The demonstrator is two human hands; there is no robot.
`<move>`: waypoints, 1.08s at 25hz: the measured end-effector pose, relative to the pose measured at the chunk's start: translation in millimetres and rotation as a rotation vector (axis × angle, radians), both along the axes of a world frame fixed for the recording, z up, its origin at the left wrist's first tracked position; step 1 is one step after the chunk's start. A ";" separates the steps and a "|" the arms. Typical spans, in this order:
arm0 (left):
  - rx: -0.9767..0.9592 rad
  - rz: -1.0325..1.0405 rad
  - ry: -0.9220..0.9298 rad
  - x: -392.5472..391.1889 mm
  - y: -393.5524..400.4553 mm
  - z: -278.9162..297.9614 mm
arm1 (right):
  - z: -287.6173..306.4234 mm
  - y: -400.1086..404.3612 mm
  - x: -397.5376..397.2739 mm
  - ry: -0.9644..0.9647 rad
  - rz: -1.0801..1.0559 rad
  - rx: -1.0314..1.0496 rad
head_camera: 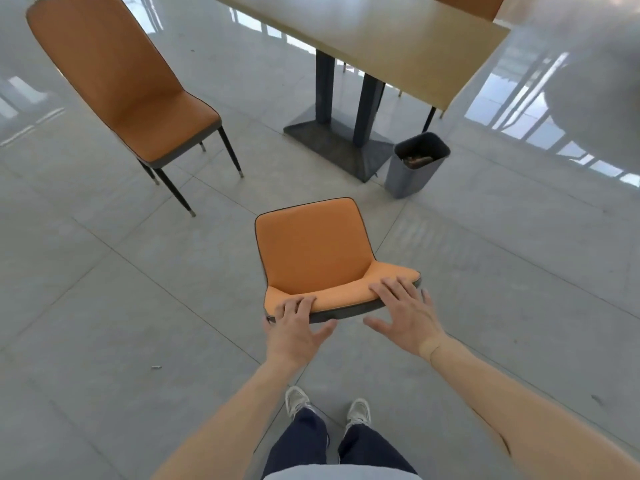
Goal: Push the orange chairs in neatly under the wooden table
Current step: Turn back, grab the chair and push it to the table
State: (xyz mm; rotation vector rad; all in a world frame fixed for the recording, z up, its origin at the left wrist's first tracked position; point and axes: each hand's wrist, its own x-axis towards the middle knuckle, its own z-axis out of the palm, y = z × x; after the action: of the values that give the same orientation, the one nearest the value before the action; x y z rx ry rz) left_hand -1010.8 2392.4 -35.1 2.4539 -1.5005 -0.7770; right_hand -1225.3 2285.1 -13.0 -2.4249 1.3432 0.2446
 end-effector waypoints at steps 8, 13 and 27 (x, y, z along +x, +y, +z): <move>0.014 0.042 0.052 -2.6 -9.1 0.5 | -0.2 -24.7 5.9 0.018 0.063 0.002; -0.064 0.087 -0.018 -8.8 -18.6 0.1 | -5.2 -41.7 7.8 0.005 0.111 0.069; -0.087 -0.013 -0.046 89.0 -103.8 -2.8 | 0.5 -120.7 86.3 -0.036 0.002 0.121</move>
State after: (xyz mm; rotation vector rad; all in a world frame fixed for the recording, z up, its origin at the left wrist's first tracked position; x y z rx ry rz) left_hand -921.8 2288.6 -37.9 2.4163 -1.5332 -0.6472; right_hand -1139.0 2164.4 -12.5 -2.3195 1.2733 0.2737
